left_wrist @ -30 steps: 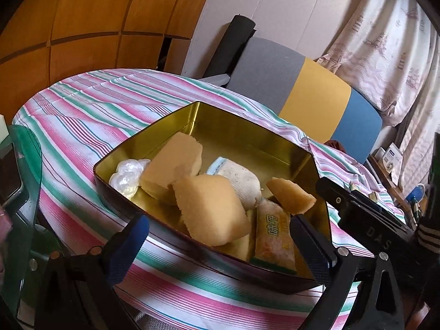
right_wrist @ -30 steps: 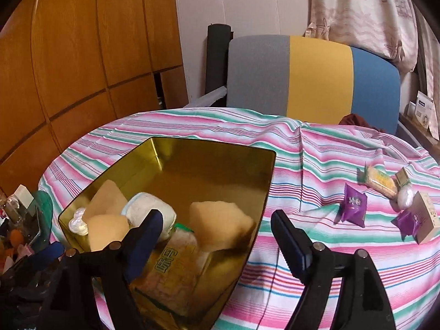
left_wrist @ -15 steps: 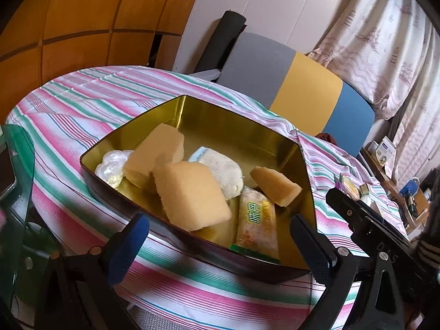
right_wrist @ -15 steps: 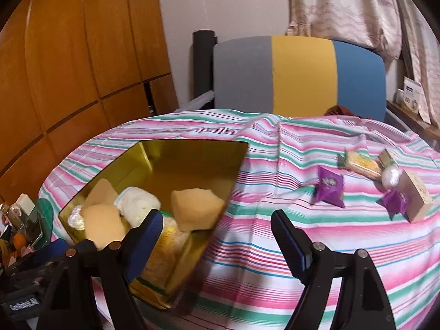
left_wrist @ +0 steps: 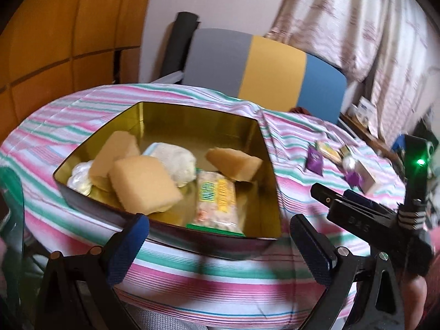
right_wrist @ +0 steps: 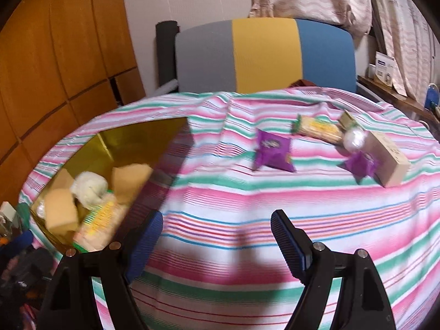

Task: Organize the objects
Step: 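Move the right gripper to a purple candy packet and grasp it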

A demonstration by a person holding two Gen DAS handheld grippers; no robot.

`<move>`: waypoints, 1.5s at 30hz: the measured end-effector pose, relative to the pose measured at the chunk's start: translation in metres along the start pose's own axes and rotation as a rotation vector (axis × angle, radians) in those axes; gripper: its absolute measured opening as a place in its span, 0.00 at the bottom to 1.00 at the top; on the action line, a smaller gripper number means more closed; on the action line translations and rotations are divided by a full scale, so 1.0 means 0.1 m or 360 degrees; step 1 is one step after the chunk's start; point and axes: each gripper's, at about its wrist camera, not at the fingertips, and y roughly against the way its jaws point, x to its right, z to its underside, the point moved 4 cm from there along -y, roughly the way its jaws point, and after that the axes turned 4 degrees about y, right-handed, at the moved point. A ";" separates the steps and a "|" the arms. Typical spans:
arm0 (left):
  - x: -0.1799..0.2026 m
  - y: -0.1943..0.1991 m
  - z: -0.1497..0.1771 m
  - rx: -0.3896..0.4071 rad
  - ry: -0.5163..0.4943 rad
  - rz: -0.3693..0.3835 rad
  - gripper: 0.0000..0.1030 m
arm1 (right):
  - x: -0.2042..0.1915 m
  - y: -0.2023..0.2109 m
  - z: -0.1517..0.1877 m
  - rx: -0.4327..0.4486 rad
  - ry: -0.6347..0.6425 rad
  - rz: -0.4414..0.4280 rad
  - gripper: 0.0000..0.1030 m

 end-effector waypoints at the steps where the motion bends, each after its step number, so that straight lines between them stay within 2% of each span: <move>1: 0.07 -0.01 0.01 -0.0017 -0.0044 0.0008 1.00 | 0.06 -0.01 0.02 -0.0012 -0.0004 0.0019 0.80; 11: 0.60 -0.04 0.08 -0.0069 -0.0278 0.0145 1.00 | 1.07 -0.06 0.17 -0.0095 -0.0219 0.0243 0.80; 14: 0.75 -0.04 0.10 -0.0087 -0.0350 0.0169 1.00 | 1.37 -0.11 0.09 -0.0087 -0.0267 0.0282 0.80; 19: 0.87 -0.04 0.13 -0.0106 -0.0406 0.0195 1.00 | 1.78 -0.24 -0.23 -0.0024 -0.0268 0.0342 0.80; 24: 0.90 -0.06 0.18 -0.0131 -0.0418 0.0184 1.00 | 1.90 -0.41 -0.51 0.0020 -0.0171 0.0373 0.80; 27: 0.91 -0.09 0.18 -0.0148 -0.0418 0.0176 1.00 | 1.96 -0.60 -0.60 -0.0015 -0.0122 0.0390 0.80; 31: 0.94 -0.11 0.20 -0.0161 -0.0438 0.0166 1.00 | 2.02 -0.76 -0.61 -0.0041 -0.0064 0.0436 0.80; 34: 0.96 -0.14 0.21 -0.0177 -0.0447 0.0167 1.00 | 1.95 -0.89 -0.58 -0.0115 0.0011 0.0326 0.78; 40: 0.99 -0.18 0.20 -0.0205 -0.0420 0.0175 1.00 | 1.89 -1.03 -0.52 -0.0213 0.0106 0.0453 0.78; 42: 1.01 -0.18 0.19 -0.0208 -0.0414 0.0180 1.00 | 1.87 -1.03 -0.52 -0.0204 0.0116 0.0454 0.70; 44: 1.03 -0.17 0.19 -0.0200 -0.0418 0.0185 1.00 | 1.90 -1.01 -0.52 -0.0201 0.0104 0.0489 0.55; 45: 1.04 -0.16 0.18 -0.0194 -0.0421 0.0185 1.00 | 1.92 -1.00 -0.52 -0.0204 0.0095 0.0502 0.53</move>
